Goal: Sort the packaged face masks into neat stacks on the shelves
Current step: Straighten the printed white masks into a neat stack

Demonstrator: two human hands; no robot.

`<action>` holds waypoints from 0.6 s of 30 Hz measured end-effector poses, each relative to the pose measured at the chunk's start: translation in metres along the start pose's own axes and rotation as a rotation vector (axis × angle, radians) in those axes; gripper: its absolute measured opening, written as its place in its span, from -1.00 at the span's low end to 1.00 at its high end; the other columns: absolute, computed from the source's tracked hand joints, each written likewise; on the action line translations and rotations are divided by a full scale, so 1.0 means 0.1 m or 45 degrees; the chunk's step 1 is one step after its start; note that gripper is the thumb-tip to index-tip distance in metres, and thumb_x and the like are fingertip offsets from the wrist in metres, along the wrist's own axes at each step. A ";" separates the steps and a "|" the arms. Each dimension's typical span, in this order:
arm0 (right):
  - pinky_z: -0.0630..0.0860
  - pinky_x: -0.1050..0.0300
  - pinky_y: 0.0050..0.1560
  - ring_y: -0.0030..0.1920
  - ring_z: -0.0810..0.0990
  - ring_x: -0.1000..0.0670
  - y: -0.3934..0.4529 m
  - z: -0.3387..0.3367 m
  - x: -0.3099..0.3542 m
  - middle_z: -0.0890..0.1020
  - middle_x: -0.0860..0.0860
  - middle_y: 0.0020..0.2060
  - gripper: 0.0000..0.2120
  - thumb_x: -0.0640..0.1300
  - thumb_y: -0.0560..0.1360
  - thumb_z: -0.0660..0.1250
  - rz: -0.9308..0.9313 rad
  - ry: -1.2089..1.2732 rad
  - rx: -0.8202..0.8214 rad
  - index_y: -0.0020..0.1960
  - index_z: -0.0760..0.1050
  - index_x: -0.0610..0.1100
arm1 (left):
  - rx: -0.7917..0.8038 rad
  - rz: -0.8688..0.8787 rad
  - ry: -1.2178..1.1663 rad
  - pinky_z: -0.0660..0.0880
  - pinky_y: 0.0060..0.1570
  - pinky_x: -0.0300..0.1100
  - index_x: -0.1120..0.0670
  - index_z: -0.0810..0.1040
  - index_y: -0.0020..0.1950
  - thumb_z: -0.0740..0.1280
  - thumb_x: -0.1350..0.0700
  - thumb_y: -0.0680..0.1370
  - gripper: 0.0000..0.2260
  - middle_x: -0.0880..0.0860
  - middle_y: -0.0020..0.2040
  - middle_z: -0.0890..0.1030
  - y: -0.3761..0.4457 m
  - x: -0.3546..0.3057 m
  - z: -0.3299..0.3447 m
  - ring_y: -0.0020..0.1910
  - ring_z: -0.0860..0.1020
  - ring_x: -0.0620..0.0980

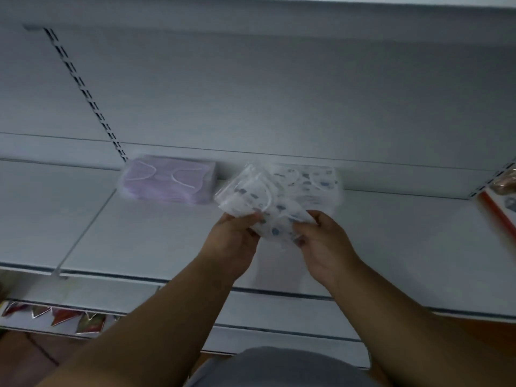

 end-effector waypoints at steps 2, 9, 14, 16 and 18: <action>0.51 0.07 -0.14 -0.14 0.61 -0.07 0.02 -0.04 0.15 0.67 -0.07 -0.19 -0.81 -0.40 0.40 0.41 -0.172 -0.231 -0.107 -0.11 0.57 -0.15 | -0.105 0.056 -0.018 0.52 0.25 0.12 0.22 0.48 0.27 0.37 0.41 0.38 -0.55 0.27 0.26 0.58 0.05 -0.17 -0.12 0.20 0.60 0.24; 0.43 0.30 -0.18 -0.14 0.54 0.14 0.00 -0.20 0.29 0.58 0.10 -0.11 -0.68 -0.31 0.41 0.43 -0.506 -0.832 -0.212 0.03 0.47 0.02 | -0.137 0.107 1.456 0.55 0.01 -0.18 -0.09 0.53 0.19 0.46 0.25 0.47 -0.63 -0.05 0.01 0.66 -0.04 -0.29 -0.28 0.00 0.64 -0.05; 0.39 0.29 -0.17 -0.05 0.55 0.04 0.01 -0.32 -0.02 0.58 0.08 -0.04 -0.68 -0.34 0.51 0.26 -0.362 -0.812 -0.213 0.21 0.44 -0.05 | -0.146 0.223 1.653 0.49 0.02 -0.13 -0.08 0.39 0.35 0.33 0.13 0.59 -0.65 -0.07 0.09 0.55 -0.12 -0.12 -0.22 0.02 0.54 -0.04; 0.40 0.25 -0.18 -0.09 0.55 0.03 0.00 -0.31 0.00 0.60 0.01 -0.02 -0.72 -0.34 0.54 0.21 -0.394 -0.788 -0.226 0.16 0.46 -0.07 | -0.140 0.221 1.630 0.48 -0.06 -0.17 -0.11 0.37 0.31 0.28 0.14 0.62 -0.71 -0.13 0.00 0.53 -0.12 -0.10 -0.22 -0.07 0.53 -0.10; 0.40 0.23 -0.23 -0.19 0.53 0.05 -0.01 -0.29 -0.01 0.59 0.01 -0.07 -0.76 -0.34 0.56 0.18 -0.405 -0.828 -0.220 0.12 0.45 -0.07 | -0.134 0.199 1.687 0.44 -0.18 -0.35 -0.09 0.38 0.18 0.23 0.16 0.64 -0.82 -0.16 -0.10 0.50 -0.11 -0.08 -0.24 -0.17 0.50 -0.16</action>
Point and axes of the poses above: each hand's wrist, its own y-axis towards the middle knuckle, its own z-axis out of the palm, x = y × z, the point moved 3 cm from there along y, towards the middle knuckle
